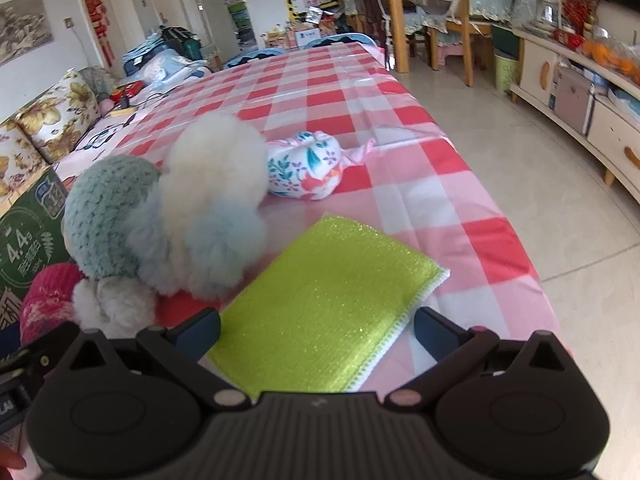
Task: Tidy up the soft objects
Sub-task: 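Grasp the pink knit sock roll with the left tool while the right tool grasps the green sponge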
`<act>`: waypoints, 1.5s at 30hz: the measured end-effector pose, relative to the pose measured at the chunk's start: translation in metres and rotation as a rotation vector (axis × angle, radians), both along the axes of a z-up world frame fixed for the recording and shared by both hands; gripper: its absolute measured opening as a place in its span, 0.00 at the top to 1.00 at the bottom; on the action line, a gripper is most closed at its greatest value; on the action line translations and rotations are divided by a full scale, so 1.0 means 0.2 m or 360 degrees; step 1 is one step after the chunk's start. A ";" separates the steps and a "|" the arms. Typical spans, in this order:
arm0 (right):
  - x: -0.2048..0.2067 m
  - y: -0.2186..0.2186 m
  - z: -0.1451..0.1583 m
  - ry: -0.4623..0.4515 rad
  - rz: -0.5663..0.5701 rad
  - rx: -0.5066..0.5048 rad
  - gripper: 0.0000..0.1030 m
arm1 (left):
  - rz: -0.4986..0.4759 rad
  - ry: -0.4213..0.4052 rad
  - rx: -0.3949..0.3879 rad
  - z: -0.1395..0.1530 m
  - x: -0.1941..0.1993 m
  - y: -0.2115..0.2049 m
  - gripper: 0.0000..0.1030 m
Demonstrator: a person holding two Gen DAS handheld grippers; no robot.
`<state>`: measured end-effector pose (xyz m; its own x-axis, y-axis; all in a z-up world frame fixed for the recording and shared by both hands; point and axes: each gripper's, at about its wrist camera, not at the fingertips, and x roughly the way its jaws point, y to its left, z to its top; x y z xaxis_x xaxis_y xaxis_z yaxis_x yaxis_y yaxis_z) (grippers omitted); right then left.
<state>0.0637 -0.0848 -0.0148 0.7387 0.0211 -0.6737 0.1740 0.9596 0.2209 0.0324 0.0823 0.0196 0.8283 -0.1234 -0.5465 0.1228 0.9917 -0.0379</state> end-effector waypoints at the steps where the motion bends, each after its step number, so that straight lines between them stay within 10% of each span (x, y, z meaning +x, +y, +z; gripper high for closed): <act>1: 0.01 0.01 0.00 -0.0006 0.0006 -0.0009 0.01 | 0.0002 0.0006 0.0002 0.00 0.01 0.00 0.00; 14: 0.09 0.10 -0.02 -0.0044 0.0163 -0.0116 0.00 | -0.0013 -0.0010 0.0044 -0.01 -0.02 -0.02 0.00; 18: 0.10 0.13 -0.03 -0.0027 0.0218 -0.0205 0.01 | -0.0005 -0.0022 0.0066 -0.01 -0.03 -0.03 0.14; 31: 0.01 0.09 0.01 0.0038 0.0477 -0.0222 0.19 | -0.0047 0.0055 -0.0066 0.00 -0.07 0.01 0.21; 36: -0.12 0.07 0.02 0.0048 0.0763 -0.0276 0.18 | -0.0140 0.0081 -0.0076 0.00 -0.11 -0.01 0.21; 45: -0.12 0.11 0.01 0.0060 0.0649 -0.0328 0.04 | -0.0156 0.0081 -0.0070 -0.02 -0.06 -0.01 0.12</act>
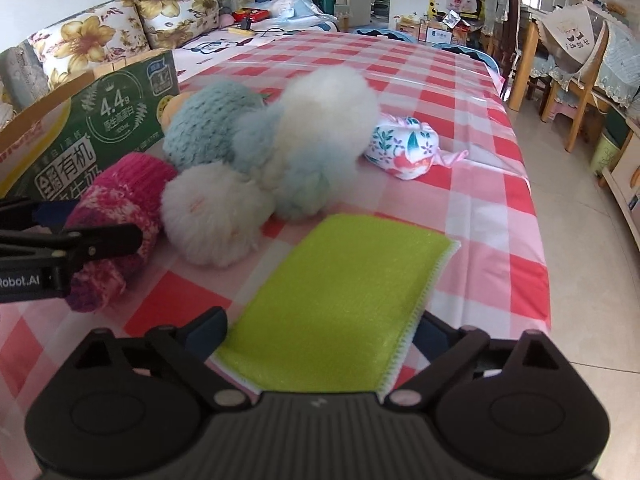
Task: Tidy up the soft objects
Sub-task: 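Grasp the pink knit sock roll with the left tool while the right tool grasps the green sponge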
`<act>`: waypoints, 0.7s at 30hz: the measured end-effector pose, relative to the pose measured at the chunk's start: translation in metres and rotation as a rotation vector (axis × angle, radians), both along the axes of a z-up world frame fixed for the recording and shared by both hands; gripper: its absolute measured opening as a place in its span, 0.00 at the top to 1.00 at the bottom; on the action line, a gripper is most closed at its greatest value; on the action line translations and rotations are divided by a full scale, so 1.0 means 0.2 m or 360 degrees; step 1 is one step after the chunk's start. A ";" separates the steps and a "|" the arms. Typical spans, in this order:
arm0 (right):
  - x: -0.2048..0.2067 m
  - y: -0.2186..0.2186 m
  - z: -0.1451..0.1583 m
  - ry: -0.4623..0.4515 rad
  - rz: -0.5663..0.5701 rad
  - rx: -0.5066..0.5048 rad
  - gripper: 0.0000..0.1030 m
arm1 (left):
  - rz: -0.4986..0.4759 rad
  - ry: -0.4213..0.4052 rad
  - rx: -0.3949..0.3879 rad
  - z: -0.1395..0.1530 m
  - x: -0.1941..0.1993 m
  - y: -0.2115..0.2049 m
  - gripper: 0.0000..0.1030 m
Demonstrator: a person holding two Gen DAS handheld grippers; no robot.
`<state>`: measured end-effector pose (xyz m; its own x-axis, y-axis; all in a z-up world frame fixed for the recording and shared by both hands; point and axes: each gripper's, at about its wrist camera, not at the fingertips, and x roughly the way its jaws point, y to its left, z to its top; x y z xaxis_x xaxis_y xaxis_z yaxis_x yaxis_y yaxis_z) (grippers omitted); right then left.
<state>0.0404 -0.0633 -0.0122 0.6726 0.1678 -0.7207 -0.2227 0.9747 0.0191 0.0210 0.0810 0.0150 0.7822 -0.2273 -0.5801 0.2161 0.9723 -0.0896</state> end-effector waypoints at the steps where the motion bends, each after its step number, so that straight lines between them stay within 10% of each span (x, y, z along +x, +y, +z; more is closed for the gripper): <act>1: 0.00 0.00 0.00 0.0006 -0.0004 -0.0002 0.02 | 0.0004 -0.0003 0.0011 0.00 0.00 -0.01 0.08; 10: 0.06 0.01 -0.05 -0.0035 -0.0147 0.0025 0.02 | -0.0005 0.0052 0.0004 -0.05 0.08 -0.02 0.11; 21: 0.05 -0.04 0.01 0.0007 -0.0231 0.0084 0.28 | 0.0006 0.0086 -0.0067 -0.03 0.03 0.00 0.20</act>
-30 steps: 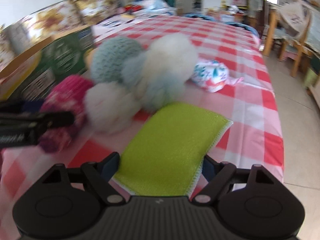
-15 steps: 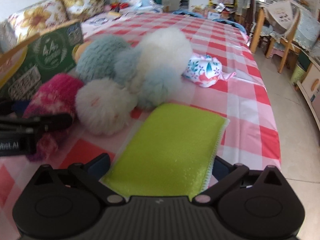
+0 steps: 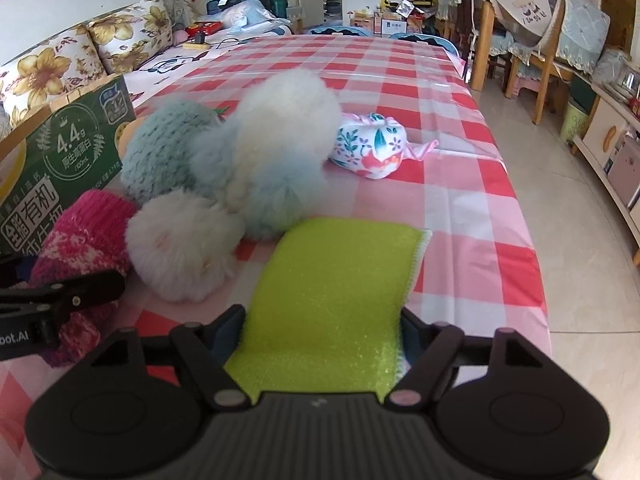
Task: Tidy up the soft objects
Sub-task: 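Grasp the pink knit sock roll with the left tool while the right tool grasps the green sponge, then carry the sock roll and green sponge into the box and release both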
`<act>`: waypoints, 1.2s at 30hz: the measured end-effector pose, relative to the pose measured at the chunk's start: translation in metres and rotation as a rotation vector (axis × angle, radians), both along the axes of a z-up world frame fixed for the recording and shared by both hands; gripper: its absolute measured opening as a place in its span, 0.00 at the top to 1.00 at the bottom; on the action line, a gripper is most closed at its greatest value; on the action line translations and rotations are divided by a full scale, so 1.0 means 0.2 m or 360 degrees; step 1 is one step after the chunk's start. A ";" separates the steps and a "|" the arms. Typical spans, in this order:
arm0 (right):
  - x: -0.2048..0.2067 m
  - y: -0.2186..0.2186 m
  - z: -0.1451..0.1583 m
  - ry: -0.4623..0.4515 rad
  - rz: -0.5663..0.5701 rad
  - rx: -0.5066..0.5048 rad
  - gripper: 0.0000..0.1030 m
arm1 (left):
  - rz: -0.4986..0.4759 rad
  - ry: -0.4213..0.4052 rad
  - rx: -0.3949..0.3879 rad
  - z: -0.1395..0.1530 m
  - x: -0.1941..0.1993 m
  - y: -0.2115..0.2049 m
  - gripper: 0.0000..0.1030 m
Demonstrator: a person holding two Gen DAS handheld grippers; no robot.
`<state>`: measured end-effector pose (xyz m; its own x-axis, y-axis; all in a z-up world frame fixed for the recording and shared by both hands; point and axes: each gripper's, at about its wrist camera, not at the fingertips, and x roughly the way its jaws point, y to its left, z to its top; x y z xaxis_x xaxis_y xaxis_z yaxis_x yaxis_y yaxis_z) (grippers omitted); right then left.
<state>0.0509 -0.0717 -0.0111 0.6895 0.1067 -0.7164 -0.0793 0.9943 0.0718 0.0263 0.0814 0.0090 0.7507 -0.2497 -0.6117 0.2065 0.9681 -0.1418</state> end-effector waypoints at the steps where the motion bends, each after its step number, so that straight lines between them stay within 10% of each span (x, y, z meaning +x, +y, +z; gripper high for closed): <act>1: 0.00 0.01 0.00 -0.0003 -0.0003 -0.0003 0.29 | 0.0006 0.0007 -0.0014 0.00 0.00 0.01 0.20; 36: -0.15 0.24 0.41 -0.0482 -0.0041 -0.0041 0.36 | -0.0062 -0.0295 -0.0291 0.22 -0.14 0.18 0.20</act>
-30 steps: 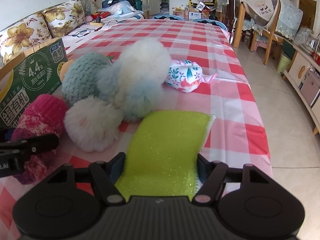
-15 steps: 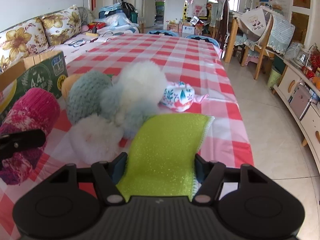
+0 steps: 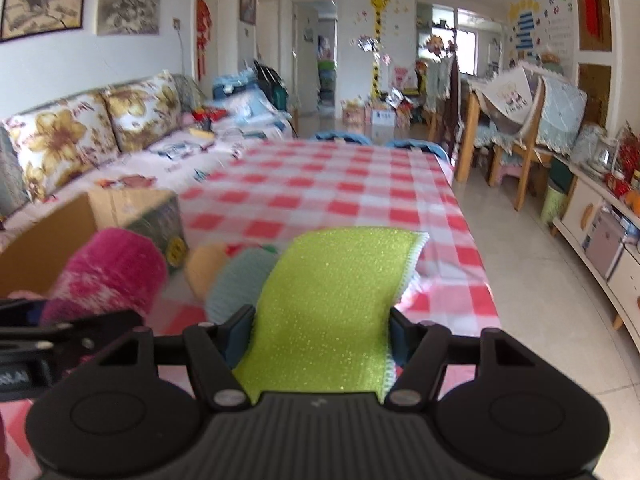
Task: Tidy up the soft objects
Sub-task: 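Carry the sock roll and green sponge into the box and release both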
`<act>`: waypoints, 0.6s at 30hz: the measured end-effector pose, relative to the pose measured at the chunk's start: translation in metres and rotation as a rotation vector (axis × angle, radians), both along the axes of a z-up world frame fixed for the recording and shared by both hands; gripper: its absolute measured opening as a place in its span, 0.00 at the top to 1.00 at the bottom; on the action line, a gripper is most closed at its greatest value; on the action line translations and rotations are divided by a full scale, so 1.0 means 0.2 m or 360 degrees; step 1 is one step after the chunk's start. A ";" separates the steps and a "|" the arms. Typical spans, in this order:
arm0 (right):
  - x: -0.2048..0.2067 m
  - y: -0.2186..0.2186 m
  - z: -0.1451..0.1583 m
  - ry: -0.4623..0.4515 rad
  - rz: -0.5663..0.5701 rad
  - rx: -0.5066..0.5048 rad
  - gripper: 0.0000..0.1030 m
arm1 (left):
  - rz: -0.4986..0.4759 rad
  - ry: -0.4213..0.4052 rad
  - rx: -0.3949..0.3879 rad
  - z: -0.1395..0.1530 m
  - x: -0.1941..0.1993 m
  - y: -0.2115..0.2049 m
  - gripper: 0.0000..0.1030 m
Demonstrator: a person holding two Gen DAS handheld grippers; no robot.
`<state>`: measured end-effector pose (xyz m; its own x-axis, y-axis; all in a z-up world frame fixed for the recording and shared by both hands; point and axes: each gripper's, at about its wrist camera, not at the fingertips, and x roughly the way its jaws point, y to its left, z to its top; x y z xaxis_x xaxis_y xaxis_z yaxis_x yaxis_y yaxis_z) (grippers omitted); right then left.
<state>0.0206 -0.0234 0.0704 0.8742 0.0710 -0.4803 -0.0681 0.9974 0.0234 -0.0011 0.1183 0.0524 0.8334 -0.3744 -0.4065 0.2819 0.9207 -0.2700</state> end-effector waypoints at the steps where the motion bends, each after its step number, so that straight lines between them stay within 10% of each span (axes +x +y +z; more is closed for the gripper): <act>1: 0.00 0.02 0.02 -0.0018 0.0012 0.0016 0.36 | 0.0006 -0.0014 -0.0010 0.01 0.00 0.01 0.20; 18: 0.03 0.43 0.16 -0.0180 0.0355 0.0139 0.35 | 0.0341 -0.0095 -0.0117 0.14 -0.05 0.43 0.20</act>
